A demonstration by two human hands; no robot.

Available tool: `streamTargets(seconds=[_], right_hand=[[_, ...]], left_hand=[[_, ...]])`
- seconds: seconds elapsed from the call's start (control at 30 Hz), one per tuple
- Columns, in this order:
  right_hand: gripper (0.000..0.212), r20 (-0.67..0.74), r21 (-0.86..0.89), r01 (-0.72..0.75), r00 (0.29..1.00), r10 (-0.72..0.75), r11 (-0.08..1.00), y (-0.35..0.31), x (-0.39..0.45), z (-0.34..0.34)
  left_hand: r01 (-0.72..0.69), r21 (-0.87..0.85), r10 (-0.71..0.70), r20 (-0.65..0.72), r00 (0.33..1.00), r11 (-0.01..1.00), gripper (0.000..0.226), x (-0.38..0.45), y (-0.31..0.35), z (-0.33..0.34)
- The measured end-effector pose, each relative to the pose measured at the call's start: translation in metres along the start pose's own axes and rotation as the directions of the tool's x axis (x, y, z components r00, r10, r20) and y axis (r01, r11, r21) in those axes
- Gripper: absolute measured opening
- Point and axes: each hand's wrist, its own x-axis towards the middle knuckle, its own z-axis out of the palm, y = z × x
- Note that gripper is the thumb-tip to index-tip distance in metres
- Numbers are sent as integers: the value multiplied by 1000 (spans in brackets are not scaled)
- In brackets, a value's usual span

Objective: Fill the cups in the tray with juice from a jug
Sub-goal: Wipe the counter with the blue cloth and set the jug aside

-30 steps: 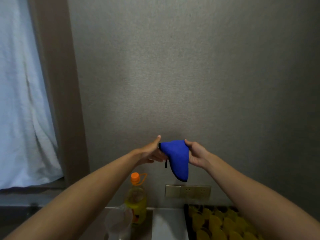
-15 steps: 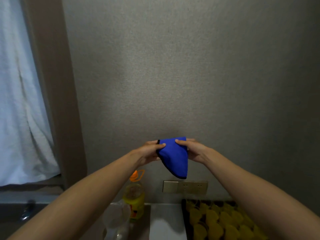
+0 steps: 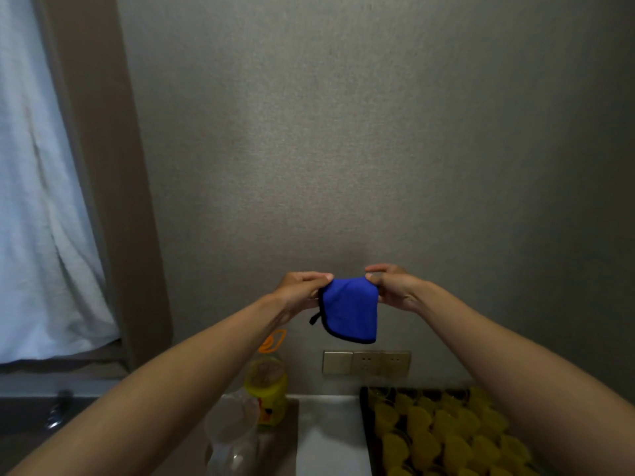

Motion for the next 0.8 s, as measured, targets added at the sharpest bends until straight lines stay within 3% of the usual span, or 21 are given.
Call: streamTargets(seconds=[0.1, 0.2, 0.4, 0.63, 0.8], right_hand=[[33, 45, -17, 19, 999, -18, 1000, -2, -4, -7], [45, 114, -46, 80, 991, -74, 996, -2, -9, -14], [49, 242, -286, 266, 950, -199, 921, 4, -16, -19], [15, 239, -553, 388, 922, -306, 737, 16, -12, -21], [38, 248, -669, 327, 945, -214, 668, 22, -11, -19]], left_hand=[[-11, 30, 10, 22, 1000, 999, 24, -1, 0, -1], [-47, 87, 45, 28, 999, 995, 37, -3, 0, -2], [-133, 263, 117, 75, 990, 956, 50, -3, -6, -7], [-225, 487, 203, 98, 974, 844, 22, 0, -10, -7], [-281, 640, 244, 148, 958, 715, 14, 7, -14, -2]])
